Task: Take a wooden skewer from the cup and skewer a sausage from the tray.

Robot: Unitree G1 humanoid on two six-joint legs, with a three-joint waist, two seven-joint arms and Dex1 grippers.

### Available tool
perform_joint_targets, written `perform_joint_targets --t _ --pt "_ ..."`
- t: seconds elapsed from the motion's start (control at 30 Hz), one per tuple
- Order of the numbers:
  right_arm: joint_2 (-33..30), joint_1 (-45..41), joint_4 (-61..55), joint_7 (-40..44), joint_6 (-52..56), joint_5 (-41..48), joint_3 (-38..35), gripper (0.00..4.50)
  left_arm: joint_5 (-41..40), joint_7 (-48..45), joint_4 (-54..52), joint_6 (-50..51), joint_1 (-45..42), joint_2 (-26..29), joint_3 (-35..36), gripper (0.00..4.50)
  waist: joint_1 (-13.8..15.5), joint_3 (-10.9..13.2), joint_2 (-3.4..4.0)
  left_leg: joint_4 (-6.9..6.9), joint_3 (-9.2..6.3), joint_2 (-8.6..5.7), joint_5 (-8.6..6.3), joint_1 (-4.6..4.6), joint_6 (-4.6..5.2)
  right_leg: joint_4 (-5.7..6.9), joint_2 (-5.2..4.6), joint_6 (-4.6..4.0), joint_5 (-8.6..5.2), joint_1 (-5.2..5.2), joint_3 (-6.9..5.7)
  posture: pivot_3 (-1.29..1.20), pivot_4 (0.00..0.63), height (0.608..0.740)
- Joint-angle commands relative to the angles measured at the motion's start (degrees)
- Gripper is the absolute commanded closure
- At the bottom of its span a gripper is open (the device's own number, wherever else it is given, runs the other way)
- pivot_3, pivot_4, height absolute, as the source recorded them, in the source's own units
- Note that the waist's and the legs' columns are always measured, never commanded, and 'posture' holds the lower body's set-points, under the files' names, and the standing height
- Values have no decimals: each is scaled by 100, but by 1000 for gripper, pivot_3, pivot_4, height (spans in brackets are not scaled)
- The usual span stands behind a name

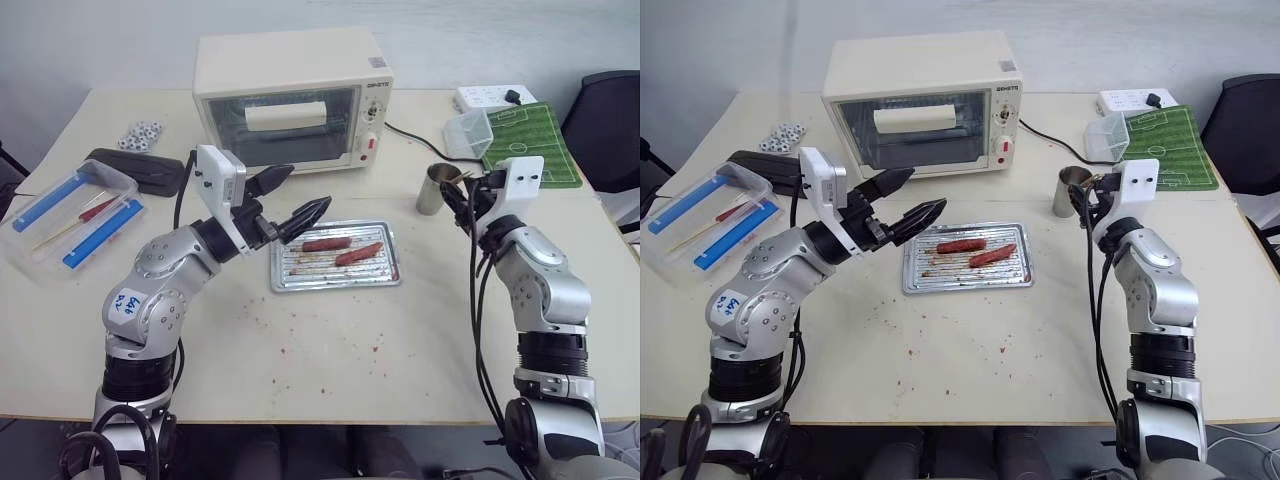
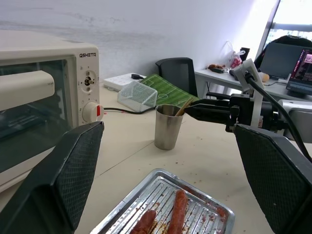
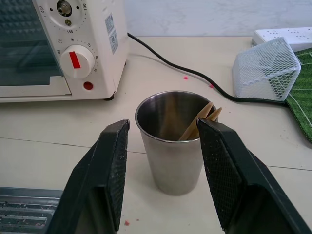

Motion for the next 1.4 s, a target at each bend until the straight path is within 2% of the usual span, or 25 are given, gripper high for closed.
perform_joint_targets --t 0.03,0.87,1.4 --pt "-74 -103 -158 -42 -102 28 -149 2221 31 12 -108 -93 -104 -7 30 0 1 0 0 0 0 0 0 0 0 0 0 0 0 0 0 0 150 740" --pt "-84 -566 743 -57 -588 -149 -119 2221 23 21 -159 -69 -80 31 58 0 -10 0 0 0 1 0 0 1 0 0 0 0 0 0 1 0 150 740" --pt "-107 -436 648 -148 -537 -135 -171 2221 16 53 -157 -83 -81 19 82 0 0 0 0 0 1 0 0 -1 0 -3 -1 0 0 0 0 0 150 740"
